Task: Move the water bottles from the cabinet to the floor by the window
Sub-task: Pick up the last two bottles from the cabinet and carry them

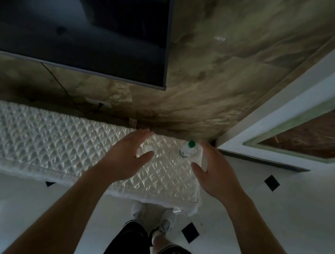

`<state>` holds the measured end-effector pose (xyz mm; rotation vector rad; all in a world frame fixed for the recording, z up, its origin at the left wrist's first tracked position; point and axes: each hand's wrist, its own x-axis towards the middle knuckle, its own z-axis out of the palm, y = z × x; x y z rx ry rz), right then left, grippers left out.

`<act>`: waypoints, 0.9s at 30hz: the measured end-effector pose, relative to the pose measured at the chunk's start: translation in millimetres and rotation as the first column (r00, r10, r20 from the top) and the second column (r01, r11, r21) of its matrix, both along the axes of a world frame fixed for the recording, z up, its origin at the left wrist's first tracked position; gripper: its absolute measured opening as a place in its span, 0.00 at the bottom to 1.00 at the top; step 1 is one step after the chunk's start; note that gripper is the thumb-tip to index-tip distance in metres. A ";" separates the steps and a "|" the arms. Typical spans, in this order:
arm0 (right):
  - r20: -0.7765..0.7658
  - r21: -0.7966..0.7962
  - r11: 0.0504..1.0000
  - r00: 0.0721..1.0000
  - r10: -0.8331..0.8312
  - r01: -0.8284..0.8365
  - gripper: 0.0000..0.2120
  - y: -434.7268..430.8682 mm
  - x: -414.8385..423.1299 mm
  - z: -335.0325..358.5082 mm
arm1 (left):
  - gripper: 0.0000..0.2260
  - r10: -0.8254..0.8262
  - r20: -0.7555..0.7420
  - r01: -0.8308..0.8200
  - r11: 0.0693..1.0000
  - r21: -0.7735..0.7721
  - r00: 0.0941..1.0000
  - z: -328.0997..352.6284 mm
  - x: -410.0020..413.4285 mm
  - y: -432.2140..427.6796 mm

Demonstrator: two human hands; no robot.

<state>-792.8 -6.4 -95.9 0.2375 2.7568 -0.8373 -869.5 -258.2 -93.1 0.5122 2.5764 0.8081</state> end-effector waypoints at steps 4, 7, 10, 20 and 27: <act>0.020 -0.022 0.999 0.999 -0.035 0.035 0.35 12.3 -16.2 -33.0 | 0.31 0.022 0.056 -0.023 1.000 0.008 0.998 -38.0 -14.3 1.9; 0.031 -0.040 0.997 0.997 -0.071 0.072 0.36 19.8 -30.6 -62.4 | 0.34 0.058 0.114 -0.062 0.998 0.029 0.992 -71.6 -25.3 3.7; 0.049 -0.070 0.991 0.992 -0.113 0.117 0.38 23.4 -45.8 -95.4 | 0.37 0.096 0.149 -0.105 0.993 0.055 0.984 -107.7 -38.5 6.0; 0.181 -0.168 0.924 0.932 -0.315 0.344 0.44 43.2 -75.7 -237.7 | 0.41 0.119 0.217 -0.133 0.990 0.051 0.969 -252.2 -64.4 7.0; 0.177 -0.201 0.899 0.917 -0.358 0.390 0.43 50.9 -84.0 -309.4 | 0.41 0.171 0.201 -0.190 0.978 0.083 0.965 -323.1 -63.9 4.8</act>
